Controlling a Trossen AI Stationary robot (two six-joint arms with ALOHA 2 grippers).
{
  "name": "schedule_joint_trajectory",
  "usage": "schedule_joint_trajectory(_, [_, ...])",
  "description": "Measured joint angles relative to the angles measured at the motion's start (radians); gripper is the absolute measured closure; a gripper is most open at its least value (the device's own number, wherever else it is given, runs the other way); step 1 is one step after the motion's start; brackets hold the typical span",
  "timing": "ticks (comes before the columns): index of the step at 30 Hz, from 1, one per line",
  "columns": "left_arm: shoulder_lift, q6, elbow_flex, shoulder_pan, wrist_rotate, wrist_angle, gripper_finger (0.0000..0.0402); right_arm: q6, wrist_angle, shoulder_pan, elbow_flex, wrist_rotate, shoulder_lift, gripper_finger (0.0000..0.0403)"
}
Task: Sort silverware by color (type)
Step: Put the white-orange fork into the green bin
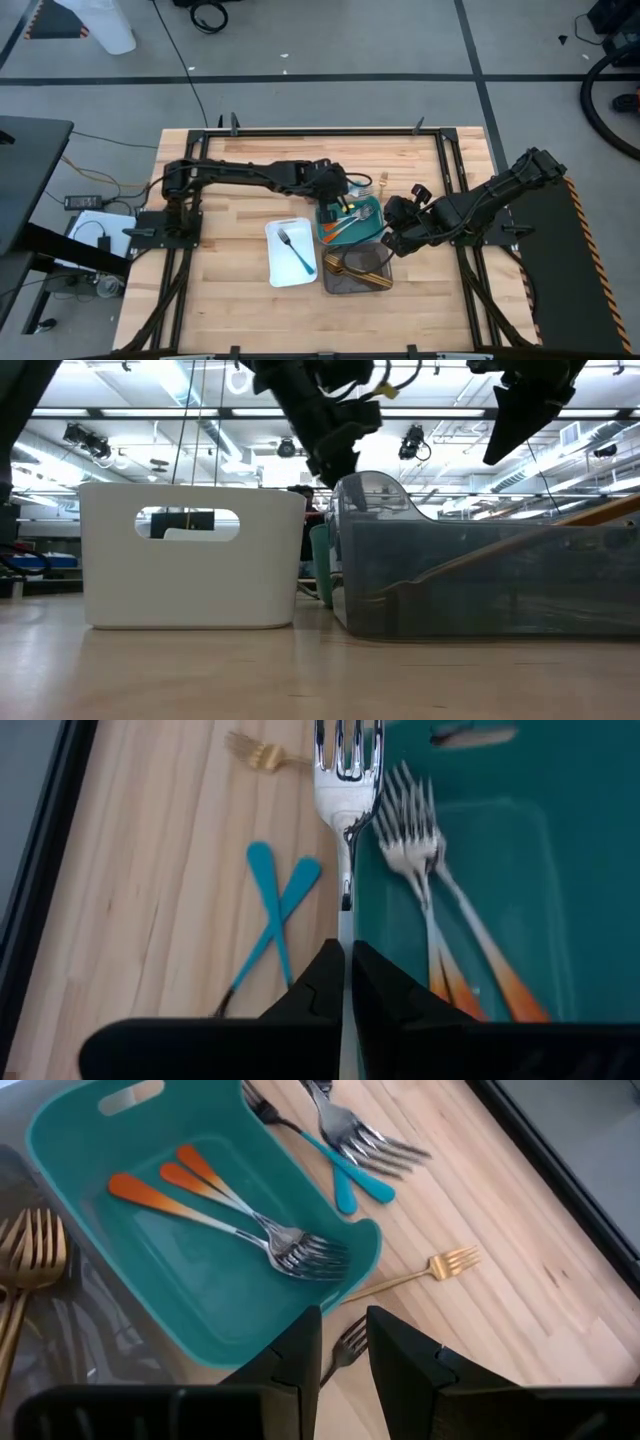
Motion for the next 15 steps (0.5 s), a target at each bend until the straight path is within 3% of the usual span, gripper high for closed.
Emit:
schedule_joint_trajectory(6, [0.067, -0.009, 0.071, -0.026, 0.010, -0.002, 0.0386, -0.002, -0.005, 0.000, 0.000, -0.019, 0.000, 0.0310])
schedule_joint_trajectory(15, [0.097, -0.037, 0.079, -0.080, 0.035, 0.053, 0.0386, -0.003, -0.008, 0.000, 0.000, -0.019, 0.000, 0.0310])
